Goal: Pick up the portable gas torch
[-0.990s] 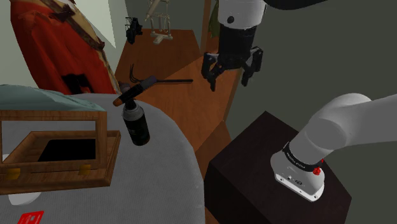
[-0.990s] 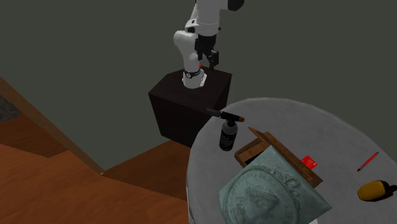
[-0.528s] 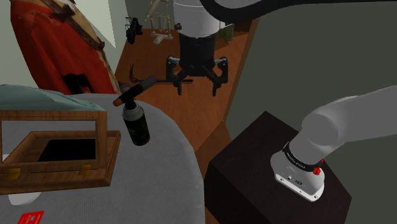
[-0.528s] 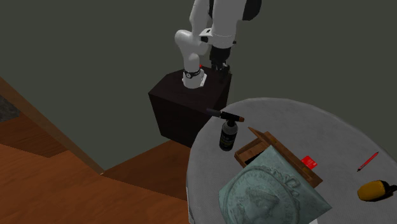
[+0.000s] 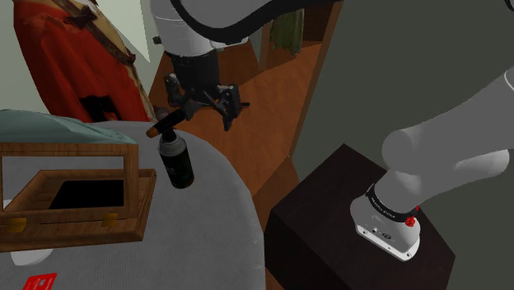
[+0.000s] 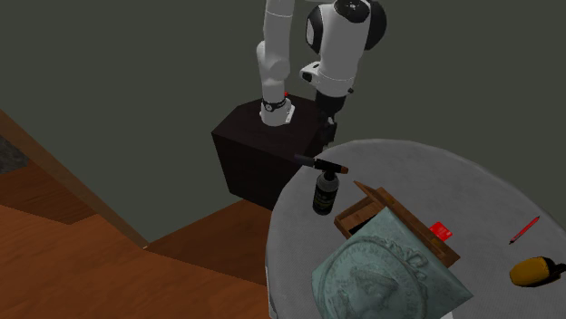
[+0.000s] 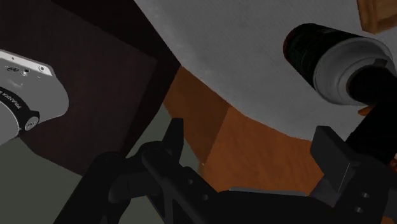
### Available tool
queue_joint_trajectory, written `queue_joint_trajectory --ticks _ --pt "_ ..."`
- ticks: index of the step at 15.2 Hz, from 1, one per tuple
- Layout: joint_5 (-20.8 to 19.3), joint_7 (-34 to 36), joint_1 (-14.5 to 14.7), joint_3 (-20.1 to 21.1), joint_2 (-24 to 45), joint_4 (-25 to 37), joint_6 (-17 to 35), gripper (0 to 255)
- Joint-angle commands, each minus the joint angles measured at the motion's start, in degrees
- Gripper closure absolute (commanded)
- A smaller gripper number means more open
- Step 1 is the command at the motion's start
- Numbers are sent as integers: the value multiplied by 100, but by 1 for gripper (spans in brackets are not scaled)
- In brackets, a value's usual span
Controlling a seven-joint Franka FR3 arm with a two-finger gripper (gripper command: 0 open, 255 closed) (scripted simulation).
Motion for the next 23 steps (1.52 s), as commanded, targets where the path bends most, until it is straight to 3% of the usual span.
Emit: queue_joint_trajectory --ticks 1,2,3,6,7,16,17,23 --pt "-17 485 -2412 2335 -23 562 -22 0" --pt "616 250 -2589 2128 -702 854 -163 0" --pt "965 232 -2978 2264 -1111 1149 -284 0" --pt "1611 501 -4083 2752 -1977 2088 -623 0" --pt "1688 558 -4233 2812 -2090 2236 -676 0" --pt "1789 479 -4111 2869 -2173 1695 -141 0" --pt "1783 483 -4107 2864 -2166 1702 -152 255" --pt "1785 480 -4107 2865 -2167 1696 -145 255"
